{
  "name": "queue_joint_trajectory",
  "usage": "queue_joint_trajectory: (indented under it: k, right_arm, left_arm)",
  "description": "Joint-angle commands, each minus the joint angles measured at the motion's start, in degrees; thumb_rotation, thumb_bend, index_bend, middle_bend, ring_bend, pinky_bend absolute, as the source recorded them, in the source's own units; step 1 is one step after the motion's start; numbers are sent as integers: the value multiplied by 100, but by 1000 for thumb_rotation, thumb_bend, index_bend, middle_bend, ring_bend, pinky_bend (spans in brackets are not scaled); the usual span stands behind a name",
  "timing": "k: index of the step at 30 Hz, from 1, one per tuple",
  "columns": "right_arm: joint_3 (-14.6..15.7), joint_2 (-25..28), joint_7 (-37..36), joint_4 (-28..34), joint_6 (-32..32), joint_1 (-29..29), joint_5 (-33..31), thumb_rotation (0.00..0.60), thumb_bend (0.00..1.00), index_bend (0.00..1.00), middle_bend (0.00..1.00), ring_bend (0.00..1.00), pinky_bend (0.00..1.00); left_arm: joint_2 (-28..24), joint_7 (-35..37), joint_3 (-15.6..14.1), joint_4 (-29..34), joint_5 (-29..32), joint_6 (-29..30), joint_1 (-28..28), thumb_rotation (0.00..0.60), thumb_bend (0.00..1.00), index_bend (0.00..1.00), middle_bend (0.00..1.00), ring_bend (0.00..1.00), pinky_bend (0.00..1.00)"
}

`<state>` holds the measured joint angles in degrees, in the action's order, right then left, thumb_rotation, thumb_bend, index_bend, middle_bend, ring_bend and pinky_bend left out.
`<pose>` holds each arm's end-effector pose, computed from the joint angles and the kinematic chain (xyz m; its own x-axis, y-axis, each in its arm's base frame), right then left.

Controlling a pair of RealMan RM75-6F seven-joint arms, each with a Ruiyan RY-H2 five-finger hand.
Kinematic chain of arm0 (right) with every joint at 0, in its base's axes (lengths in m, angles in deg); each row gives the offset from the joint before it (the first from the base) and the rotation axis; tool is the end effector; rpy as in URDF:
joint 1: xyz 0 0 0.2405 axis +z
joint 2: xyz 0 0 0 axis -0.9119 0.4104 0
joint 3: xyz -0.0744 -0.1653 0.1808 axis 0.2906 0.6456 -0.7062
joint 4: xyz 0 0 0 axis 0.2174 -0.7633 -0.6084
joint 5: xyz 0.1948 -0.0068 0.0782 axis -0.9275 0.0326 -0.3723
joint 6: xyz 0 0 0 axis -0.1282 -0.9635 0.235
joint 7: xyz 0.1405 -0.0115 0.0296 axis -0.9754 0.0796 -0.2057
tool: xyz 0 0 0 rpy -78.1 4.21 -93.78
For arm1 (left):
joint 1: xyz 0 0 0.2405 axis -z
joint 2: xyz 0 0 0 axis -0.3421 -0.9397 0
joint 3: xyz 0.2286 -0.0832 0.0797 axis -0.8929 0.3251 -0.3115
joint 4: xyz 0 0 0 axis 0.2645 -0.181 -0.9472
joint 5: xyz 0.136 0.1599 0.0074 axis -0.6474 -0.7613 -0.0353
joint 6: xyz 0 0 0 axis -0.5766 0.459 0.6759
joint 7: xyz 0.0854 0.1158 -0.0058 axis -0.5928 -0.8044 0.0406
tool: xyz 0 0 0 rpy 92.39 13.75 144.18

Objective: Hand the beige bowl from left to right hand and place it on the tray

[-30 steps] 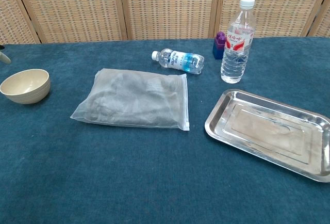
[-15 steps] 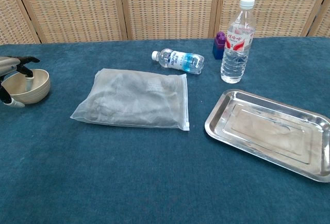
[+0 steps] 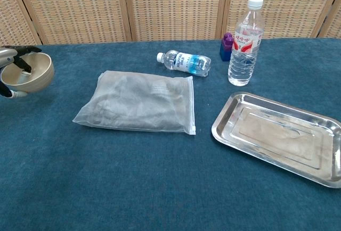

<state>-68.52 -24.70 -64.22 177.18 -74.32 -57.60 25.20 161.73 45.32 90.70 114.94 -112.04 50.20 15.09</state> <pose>-0.3086 -0.2217 0.1549 0.4704 0.1153 0.8749 -0.8824 0.0457 0.4683 -0.3080 0.3827 0.0582 0.5758 0.1410 0.8054 0.8104 -0.2290 -0.5393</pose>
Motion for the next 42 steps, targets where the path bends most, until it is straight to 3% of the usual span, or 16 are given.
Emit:
queue_joint_trajectory:
  k: [1,5,8,16,25,40,42]
  right_arm:
    - [-2,3,-8,4,-8,-3,-8,600,0,0,0,0,0]
    - [-12,9,-24,-1,-15,-8,-40,600,0,0,0,0,0]
    - [-19,12,-28,-8,-10,-10,-70,600,0,0,0,0,0]
    - [-39,-6,13,-53,27,-13,-196,600,0,0,0,0,0]
    - [-68,-40,58,-104,66,2,-302,600,0,0,0,0,0]
    - [-157,-101,122,-225,169,45,-553,600,0,0,0,0,0]
    - [-156,-106,137,-231,181,51,-566,600,0,0,0,0,0]
  left_arm:
    - [-492,-74,-277,1047,-867,1111,-55,600,306,712,0,0,0]
    - [-899,-403,-662,2110,-1738,1576,76,600,308,712,0,0,0]
    - [-974,-561,-879,2503,-2279,1654,266,600,314,712,0,0,0]
    - [-1025,-1062,-1255,3137,-3130,1170,825,600,318,712,0,0,0]
    - [-597,-998,-1419,2711,-3522,677,1383,600,318,712,0,0,0]
    - [161,-706,-1408,2158,-3549,273,2095,600,319,711,0,0,0]
    - [238,-736,-1407,2102,-3527,224,2160,600,318,658,0,0,0]
